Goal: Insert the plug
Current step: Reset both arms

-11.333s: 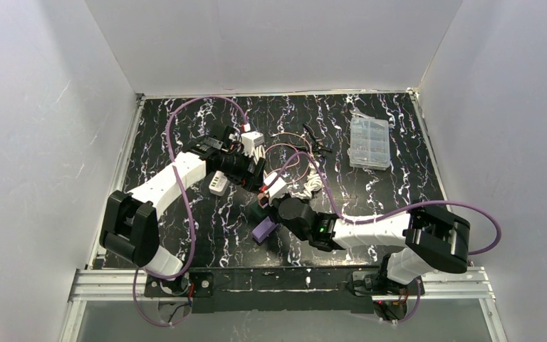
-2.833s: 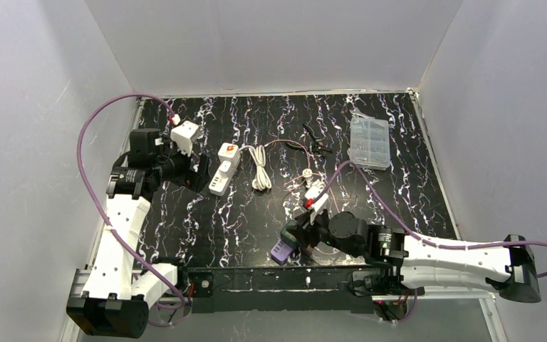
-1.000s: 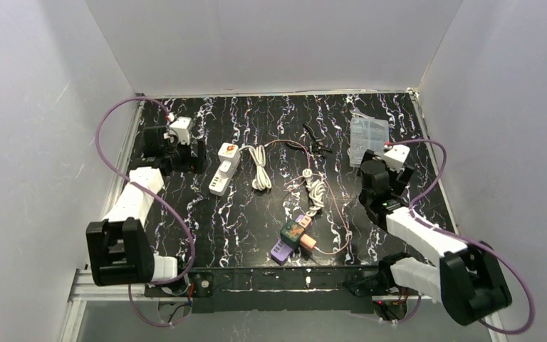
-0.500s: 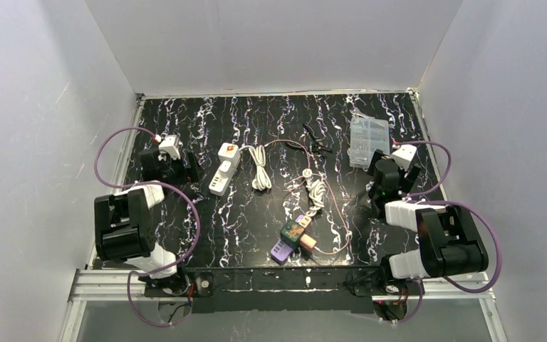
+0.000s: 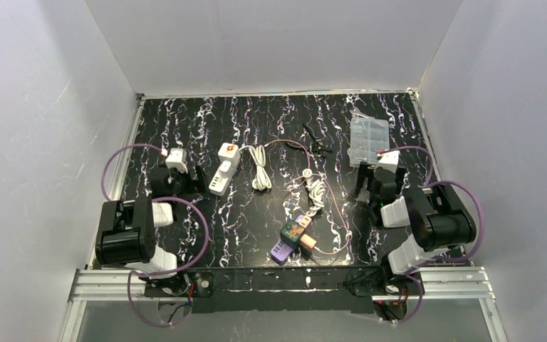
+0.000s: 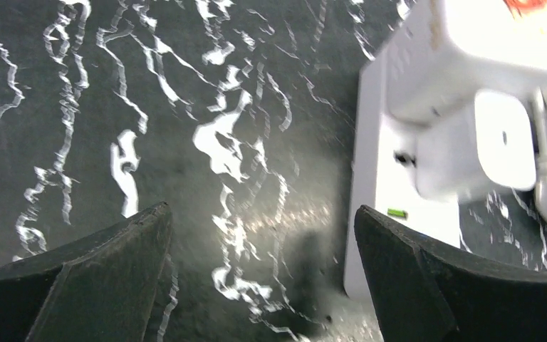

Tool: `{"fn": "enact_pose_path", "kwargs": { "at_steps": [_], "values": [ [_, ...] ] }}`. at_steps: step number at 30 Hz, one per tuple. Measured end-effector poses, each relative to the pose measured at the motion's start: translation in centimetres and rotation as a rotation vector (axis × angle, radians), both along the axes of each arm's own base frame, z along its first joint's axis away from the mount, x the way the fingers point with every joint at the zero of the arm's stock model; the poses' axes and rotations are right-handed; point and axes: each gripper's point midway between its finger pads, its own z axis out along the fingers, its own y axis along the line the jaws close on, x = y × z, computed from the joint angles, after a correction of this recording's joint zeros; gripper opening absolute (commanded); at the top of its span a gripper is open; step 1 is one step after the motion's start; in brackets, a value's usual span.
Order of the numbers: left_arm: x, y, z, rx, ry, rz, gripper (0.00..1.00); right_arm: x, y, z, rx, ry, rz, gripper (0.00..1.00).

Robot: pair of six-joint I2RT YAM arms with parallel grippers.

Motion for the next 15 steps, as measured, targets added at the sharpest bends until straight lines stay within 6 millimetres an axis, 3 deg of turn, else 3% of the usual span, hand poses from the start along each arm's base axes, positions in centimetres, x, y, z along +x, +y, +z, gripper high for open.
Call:
{"fn": "enact_pose_path", "kwargs": {
  "at_steps": [4, 9, 15],
  "values": [
    [-2.3, -1.5, -1.5, 0.055, -0.046, -0.039, 0.98, 0.5, 1.6, -1.3, -0.007, 0.026, 0.109, 0.98],
    [-0.9, -1.0, -0.1, 0.085, -0.103, -0.007, 0.98, 1.1, 1.2, -1.0, 0.015, 0.012, 0.136, 0.98],
    [-0.6, -0.6, 0.1, 0.095, -0.114, 0.016, 0.98, 1.3, 1.6, -0.6, 0.024, -0.005, 0.162, 0.98]
  ]
}}
